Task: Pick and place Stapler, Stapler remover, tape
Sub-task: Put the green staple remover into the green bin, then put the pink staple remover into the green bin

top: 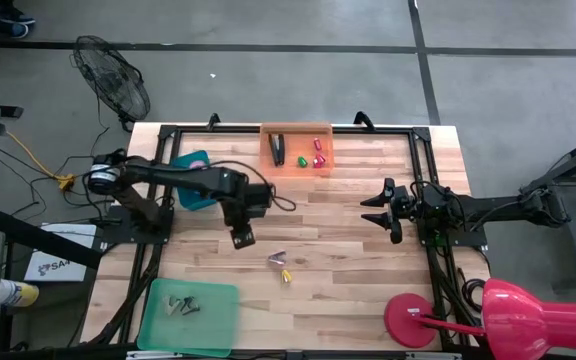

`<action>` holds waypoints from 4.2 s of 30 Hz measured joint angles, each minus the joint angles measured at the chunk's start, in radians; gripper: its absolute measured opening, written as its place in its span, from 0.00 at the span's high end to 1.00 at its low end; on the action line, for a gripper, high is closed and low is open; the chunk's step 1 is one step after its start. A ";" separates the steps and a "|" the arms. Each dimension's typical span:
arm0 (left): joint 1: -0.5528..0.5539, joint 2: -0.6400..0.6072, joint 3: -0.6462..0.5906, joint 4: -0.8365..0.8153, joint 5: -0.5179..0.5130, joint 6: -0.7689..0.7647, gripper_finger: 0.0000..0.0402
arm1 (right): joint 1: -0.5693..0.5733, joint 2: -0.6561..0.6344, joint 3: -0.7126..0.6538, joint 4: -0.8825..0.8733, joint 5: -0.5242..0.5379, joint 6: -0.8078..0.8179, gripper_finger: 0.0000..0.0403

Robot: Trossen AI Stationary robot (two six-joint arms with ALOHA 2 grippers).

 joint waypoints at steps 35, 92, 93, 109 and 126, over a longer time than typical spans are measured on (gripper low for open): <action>-0.716 -0.034 0.001 -0.088 -0.232 -1.101 0.77 | 0.000 0.000 0.000 0.000 0.000 0.000 0.53; -0.760 0.123 0.153 -0.101 -0.275 -1.110 0.47 | 0.000 0.000 0.000 0.000 0.000 0.000 0.53; -0.759 0.121 0.177 -0.135 -0.315 -1.079 0.47 | 0.000 0.000 0.000 0.000 0.000 0.000 0.53; -0.548 0.121 0.178 0.000 -0.609 -0.386 0.47 | 0.000 0.000 0.000 0.000 0.000 0.000 0.53; -0.393 0.121 -0.176 0.629 -0.555 0.032 0.47 | 0.000 0.000 0.000 0.000 0.000 0.000 0.53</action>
